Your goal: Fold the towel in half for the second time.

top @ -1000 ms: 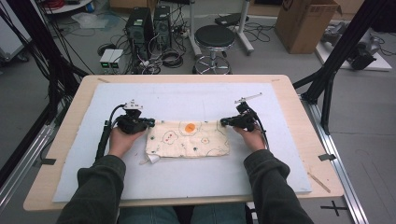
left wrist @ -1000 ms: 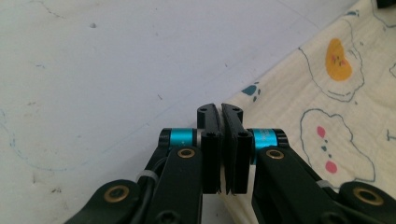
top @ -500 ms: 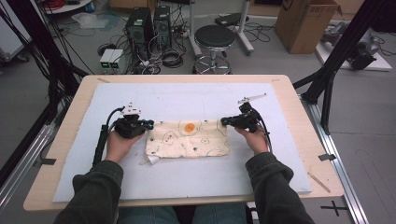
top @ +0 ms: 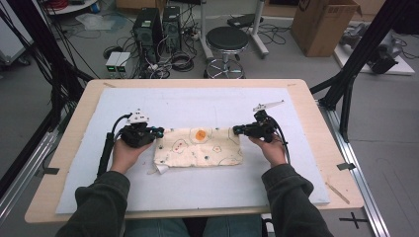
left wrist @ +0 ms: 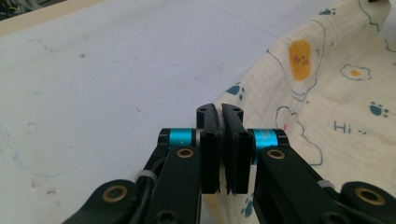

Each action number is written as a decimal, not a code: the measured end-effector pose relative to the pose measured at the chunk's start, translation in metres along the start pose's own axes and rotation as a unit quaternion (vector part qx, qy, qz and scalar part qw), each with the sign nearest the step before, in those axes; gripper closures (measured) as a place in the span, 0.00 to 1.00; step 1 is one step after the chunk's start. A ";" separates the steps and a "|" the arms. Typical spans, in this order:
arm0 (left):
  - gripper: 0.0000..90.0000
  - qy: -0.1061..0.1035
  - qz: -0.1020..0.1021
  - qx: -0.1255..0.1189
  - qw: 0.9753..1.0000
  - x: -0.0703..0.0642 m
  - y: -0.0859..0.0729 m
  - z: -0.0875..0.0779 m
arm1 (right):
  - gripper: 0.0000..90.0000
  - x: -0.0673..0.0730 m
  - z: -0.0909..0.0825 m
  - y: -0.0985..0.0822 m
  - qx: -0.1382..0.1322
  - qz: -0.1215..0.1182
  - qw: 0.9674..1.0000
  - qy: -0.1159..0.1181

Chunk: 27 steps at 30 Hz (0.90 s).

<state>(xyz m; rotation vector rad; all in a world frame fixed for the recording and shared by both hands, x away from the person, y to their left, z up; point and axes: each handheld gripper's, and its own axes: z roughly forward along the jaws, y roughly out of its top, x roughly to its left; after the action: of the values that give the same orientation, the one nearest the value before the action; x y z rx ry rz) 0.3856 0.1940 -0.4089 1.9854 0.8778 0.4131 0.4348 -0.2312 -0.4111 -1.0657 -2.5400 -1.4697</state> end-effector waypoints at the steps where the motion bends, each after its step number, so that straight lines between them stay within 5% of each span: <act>1: 0.95 0.000 0.002 0.002 1.000 -0.001 0.000 0.000 | 0.93 0.001 0.000 -0.001 -0.001 -0.001 1.000 -0.001; 11: 0.95 0.000 0.011 0.001 1.000 -0.009 -0.001 -0.005 | 0.93 0.000 -0.002 -0.014 0.000 0.008 1.000 0.003; 27: 0.95 -0.010 0.009 -0.018 1.000 -0.014 -0.021 -0.021 | 0.93 0.017 -0.007 -0.012 0.009 -0.026 1.000 0.013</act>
<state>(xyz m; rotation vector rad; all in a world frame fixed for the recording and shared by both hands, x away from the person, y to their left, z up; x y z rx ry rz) 0.3550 0.2043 -0.4140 1.9625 0.8350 0.4148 0.4126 -0.2312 -0.4104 -0.9796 -2.5767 -1.4588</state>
